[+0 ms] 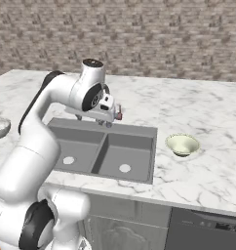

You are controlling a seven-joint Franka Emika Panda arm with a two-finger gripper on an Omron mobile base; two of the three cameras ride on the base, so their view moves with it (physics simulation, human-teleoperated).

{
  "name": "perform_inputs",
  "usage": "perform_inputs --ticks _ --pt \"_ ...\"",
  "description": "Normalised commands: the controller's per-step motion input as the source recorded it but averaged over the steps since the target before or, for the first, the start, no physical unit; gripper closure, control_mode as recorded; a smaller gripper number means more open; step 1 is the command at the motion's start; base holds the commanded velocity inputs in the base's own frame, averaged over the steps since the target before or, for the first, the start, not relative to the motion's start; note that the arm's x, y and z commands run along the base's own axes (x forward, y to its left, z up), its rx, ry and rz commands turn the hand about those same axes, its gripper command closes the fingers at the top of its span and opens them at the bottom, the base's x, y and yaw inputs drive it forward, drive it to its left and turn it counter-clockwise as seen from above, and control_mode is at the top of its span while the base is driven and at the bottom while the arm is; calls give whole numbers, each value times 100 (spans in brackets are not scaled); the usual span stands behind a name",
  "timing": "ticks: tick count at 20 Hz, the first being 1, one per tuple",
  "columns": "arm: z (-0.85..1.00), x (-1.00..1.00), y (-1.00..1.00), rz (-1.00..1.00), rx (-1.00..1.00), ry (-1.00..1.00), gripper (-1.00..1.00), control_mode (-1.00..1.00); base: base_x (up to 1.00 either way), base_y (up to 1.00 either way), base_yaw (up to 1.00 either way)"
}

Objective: Rinse each bowl for a few seconds and place them down in the sink or on the counter.

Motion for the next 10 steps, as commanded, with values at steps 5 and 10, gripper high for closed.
perform_inputs --ticks 5,10 --pt "-19 10 -85 -3 14 -15 -100 -100 0 0 0" --pt "-34 57 -63 4 1 -5 -100 -100 0 0 0"
